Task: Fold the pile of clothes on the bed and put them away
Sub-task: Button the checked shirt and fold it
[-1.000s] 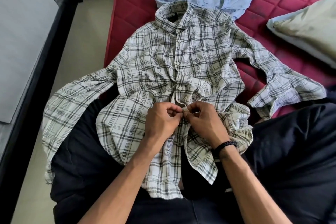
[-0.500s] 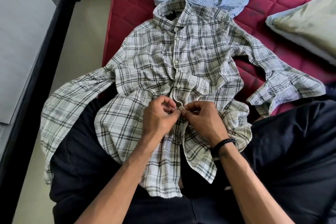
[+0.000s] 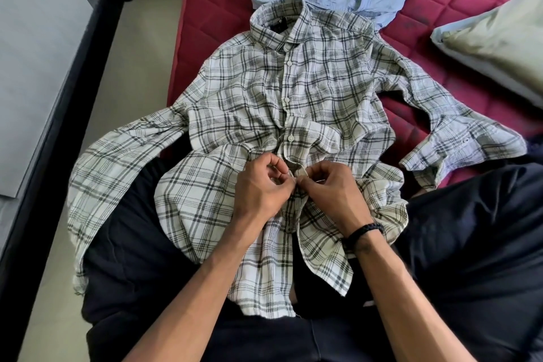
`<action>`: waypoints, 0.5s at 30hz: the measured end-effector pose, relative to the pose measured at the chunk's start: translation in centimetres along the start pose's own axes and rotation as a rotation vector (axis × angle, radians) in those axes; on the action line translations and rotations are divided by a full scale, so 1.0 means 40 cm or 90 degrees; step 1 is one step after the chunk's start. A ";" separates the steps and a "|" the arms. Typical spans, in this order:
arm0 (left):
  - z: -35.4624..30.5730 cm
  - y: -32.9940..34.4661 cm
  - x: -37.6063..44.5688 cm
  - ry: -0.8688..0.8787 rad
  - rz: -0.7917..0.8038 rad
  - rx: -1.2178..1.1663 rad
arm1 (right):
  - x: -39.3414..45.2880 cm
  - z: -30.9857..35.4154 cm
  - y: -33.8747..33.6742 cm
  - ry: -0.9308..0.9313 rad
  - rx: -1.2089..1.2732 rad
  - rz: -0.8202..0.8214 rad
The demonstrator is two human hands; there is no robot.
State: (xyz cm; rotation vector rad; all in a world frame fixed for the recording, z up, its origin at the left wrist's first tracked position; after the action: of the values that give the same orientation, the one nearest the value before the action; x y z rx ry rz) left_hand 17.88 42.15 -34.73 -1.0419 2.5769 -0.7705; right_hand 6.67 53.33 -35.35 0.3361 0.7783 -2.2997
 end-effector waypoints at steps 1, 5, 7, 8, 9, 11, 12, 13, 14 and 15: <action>0.000 0.001 0.000 0.001 0.002 -0.003 | 0.000 0.000 -0.001 -0.001 0.000 -0.004; -0.001 0.001 -0.001 0.003 0.005 -0.008 | -0.007 0.011 -0.003 -0.010 0.013 -0.008; -0.002 0.001 0.000 0.003 0.005 -0.004 | -0.007 0.011 -0.003 -0.001 0.025 0.001; -0.003 0.002 0.001 0.002 0.005 -0.001 | -0.008 0.010 -0.005 0.001 0.025 0.006; -0.003 0.003 0.002 0.002 0.006 -0.001 | -0.007 0.010 -0.005 0.001 0.019 0.007; -0.003 0.004 0.003 0.001 0.007 -0.004 | -0.008 0.009 -0.003 0.004 0.002 0.004; -0.003 0.004 0.003 0.000 0.007 -0.005 | -0.009 0.010 -0.003 0.006 -0.001 0.000; -0.002 0.004 0.003 0.000 0.007 -0.005 | -0.010 0.011 -0.003 0.005 -0.001 -0.005; -0.001 0.004 0.002 -0.001 0.008 -0.004 | -0.011 0.011 -0.004 0.003 0.000 -0.008; -0.001 0.004 0.002 -0.001 0.008 -0.002 | -0.012 0.013 -0.006 -0.001 0.000 -0.009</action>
State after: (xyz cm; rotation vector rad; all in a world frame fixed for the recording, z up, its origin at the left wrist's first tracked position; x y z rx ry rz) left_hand 17.72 42.18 -34.79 -1.0253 2.5818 -0.7612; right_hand 6.85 53.42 -34.64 0.3303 0.7823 -2.3138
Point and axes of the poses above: each hand's wrist, its own x-axis towards the middle knuckle, its own y-axis out of the palm, z = x × y, the point moved 1 cm from there along x, towards the middle knuckle, and after that the axes turned 6 degrees about y, right-handed, at the moved point
